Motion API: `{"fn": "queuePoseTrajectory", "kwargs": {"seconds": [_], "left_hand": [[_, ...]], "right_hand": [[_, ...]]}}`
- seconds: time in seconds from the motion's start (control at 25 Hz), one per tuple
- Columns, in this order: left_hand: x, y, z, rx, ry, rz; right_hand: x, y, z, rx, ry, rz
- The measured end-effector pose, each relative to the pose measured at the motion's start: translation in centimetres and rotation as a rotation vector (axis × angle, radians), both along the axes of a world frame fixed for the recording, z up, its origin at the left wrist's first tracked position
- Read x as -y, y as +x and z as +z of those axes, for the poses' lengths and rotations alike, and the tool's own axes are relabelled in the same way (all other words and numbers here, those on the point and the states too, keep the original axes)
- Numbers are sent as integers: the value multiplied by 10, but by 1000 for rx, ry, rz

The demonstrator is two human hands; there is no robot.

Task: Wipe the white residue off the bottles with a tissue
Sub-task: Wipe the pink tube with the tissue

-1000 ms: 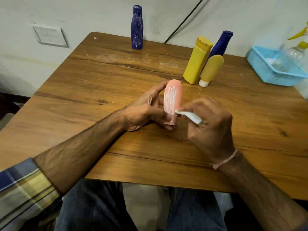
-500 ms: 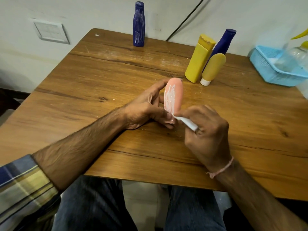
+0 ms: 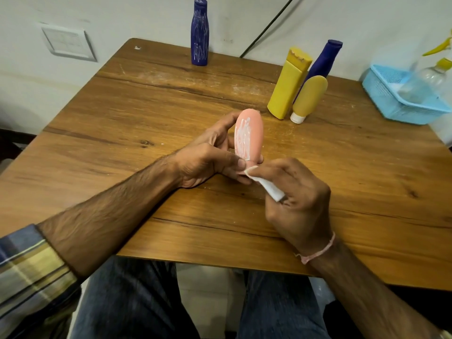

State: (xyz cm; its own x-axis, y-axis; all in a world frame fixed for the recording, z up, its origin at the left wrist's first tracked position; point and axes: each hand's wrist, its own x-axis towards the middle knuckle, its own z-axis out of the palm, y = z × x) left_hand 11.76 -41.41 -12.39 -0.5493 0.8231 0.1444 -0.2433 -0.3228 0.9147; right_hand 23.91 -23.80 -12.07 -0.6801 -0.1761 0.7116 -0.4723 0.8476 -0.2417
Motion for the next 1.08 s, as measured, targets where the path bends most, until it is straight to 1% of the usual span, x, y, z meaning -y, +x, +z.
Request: {"fn": "queuePoseTrajectory", "kwargs": {"seconds": [0.16,0.24,0.32,0.44,0.6,0.72,0.84,1.0,1.08], "left_hand": [[-2,2,0,11,-7,4],[-1,1,0,2,8,25],[-2,1,-2,-5,21,41],[-2,1,-4,15,20,51],[-2,-1,-5,5,11,81],[-2,0,-5,32,23,81],[-2,0,-2,12,4,103],[-2,2,-1,34,0,66],[-2,1,-1,24,-14,74]], "right_hand": [[-8,-8,6,-6,-62,-37],[1,-5,3,-10,1,32],[0,-5,3,-23,42,47],[-5,-8,3,-35,-20,-7],[0,-3,1,-45,45,27],[-3,-5,1,-52,-13,-15],[1,-4,0,-42,55,33],[-3,-13,9,-40,-13,-44],[-3,-13,10,-2,42,-34]]}}
